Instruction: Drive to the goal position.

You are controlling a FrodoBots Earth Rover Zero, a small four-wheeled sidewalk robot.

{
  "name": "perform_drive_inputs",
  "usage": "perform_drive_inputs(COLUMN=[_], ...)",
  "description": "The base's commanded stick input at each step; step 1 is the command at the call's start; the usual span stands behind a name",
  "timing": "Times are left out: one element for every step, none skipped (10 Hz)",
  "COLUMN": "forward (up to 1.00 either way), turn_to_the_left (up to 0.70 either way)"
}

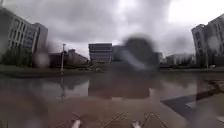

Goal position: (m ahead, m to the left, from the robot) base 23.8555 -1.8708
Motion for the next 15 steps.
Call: perform_drive_inputs(forward=[0.70, 0.70, 0.70, 0.70, 0.70, 0.70, 0.70, 0.70, 0.70, 0.70, 0.70, 0.70, 0.70, 0.70, 0.70], turn_to_the_left=[0.00, 0.00, 0.00, 0.00, 0.00, 0.00, 0.00, 0.00, 0.00, 0.00, 0.00, 0.00, 0.00, 0.00, 0.00])
